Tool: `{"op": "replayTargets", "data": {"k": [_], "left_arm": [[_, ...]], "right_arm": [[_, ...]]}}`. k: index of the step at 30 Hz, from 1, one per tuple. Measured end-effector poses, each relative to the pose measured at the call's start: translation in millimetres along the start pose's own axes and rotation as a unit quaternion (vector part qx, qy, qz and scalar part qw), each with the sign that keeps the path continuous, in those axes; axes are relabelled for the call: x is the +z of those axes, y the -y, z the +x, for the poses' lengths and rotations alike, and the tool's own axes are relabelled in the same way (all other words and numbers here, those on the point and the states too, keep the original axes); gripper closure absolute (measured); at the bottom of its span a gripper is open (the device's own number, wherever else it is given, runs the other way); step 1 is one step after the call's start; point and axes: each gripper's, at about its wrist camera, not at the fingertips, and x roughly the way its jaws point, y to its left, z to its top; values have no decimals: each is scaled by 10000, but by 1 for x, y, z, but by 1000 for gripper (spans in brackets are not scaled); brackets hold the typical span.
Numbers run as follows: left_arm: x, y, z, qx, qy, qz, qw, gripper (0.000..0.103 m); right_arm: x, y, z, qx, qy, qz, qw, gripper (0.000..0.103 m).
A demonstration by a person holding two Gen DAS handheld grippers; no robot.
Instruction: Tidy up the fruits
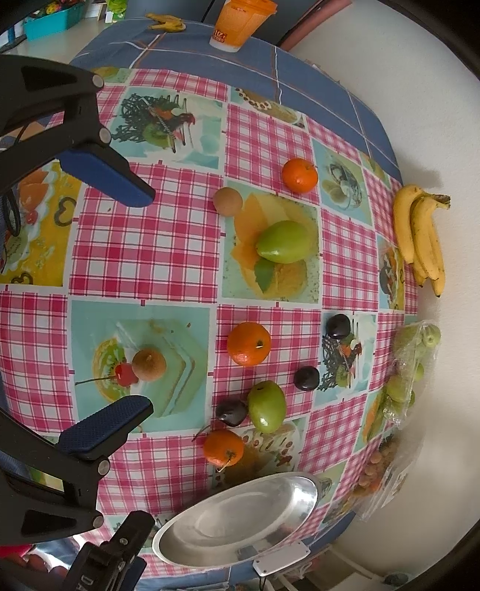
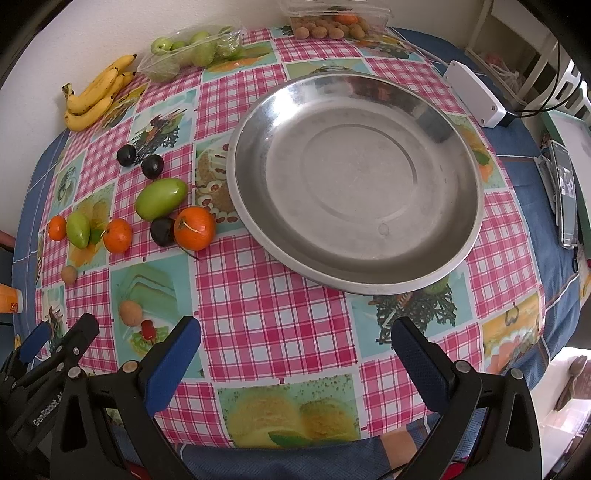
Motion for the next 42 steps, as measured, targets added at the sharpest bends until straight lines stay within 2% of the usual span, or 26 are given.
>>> {"op": "replayTargets", "data": {"k": [3, 7, 11, 12, 14, 18, 25, 33, 42], "left_arm": [[2, -2, -4, -161, 368, -172, 9990, 0], [9, -7, -13, -60, 720, -315, 9969, 0], [18, -16, -24, -96, 1040, -780, 9915, 0], [21, -16, -22, -99, 888, -847, 9924, 0], [25, -17, -23, -147, 866, -1007, 9910, 0], [34, -15, -14, -174, 574, -1210, 9908, 0], [46, -16, -3, -137, 580, -1501, 9869, 0], [46, -23, 8, -289, 298, -1574, 9867, 0], [41, -40, 28, 187, 5, -1827, 9830, 0]], "right_arm": [[2, -2, -5, 187, 133, 12, 9997, 0], [5, -10, -13, 556, 359, -71, 9978, 0], [8, -18, -19, 1017, 489, -157, 9935, 0], [8, -21, -20, 1026, 504, -199, 9932, 1], [9, -24, -20, 1045, 527, -243, 9928, 1], [13, -23, -14, 1256, 414, -179, 9911, 1], [23, -19, -15, 1403, 594, -80, 9883, 1], [35, -29, -10, 1314, 618, -153, 9893, 0], [36, -63, 7, 1318, 411, -733, 9877, 1]]}}
